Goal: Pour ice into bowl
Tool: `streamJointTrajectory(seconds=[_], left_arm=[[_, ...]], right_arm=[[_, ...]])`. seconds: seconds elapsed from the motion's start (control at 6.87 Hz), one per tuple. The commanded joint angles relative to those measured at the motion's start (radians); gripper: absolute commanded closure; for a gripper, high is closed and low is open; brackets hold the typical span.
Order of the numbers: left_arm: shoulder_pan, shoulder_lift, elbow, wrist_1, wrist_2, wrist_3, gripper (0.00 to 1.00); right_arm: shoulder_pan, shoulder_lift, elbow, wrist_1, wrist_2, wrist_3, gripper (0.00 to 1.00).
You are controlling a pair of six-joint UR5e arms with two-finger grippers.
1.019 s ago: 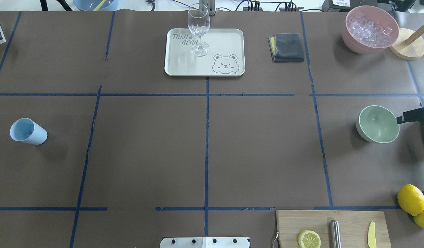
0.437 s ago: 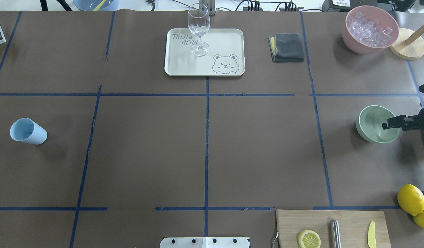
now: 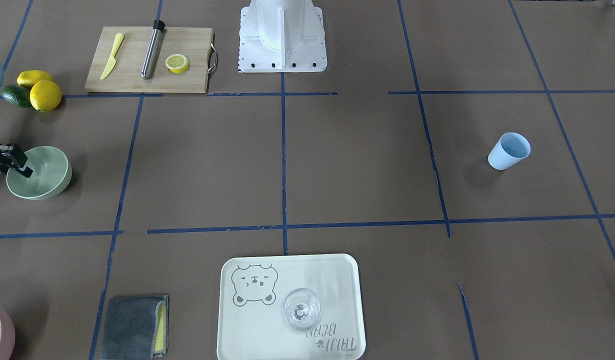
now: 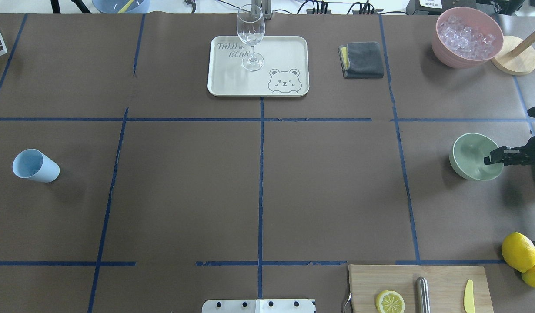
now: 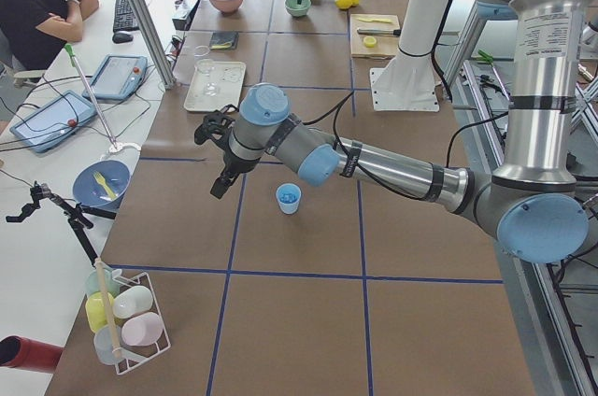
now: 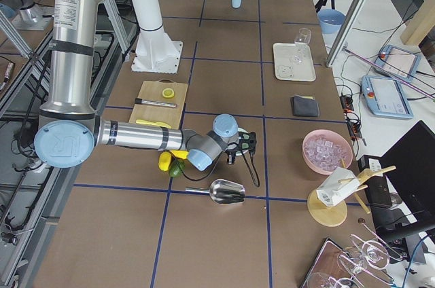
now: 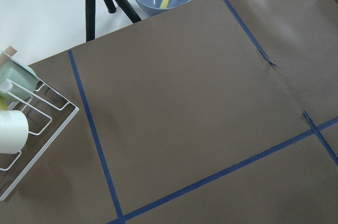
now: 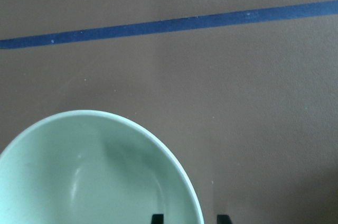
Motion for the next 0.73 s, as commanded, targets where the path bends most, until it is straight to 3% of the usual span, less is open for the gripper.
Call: streamJointTrajectory(seconds=[0.0, 0.15, 0.58], left_arm=[[0.063, 0.052, 0.006, -0.173, 0.054, -0.172, 0.02], [0.139, 0.107, 0.006, -0.321, 0.129, -0.309, 0.02], [0.354, 0.263, -0.066, -0.567, 0.402, -0.576, 0.02]], right_arm=[[0.001, 0.0, 0.005, 0.0, 0.015, 0.002, 1.0], [0.002, 0.0, 0.008, 0.0, 0.035, 0.003, 1.0], [0.012, 0.004, 0.118, -0.017, 0.124, 0.14, 1.0]])
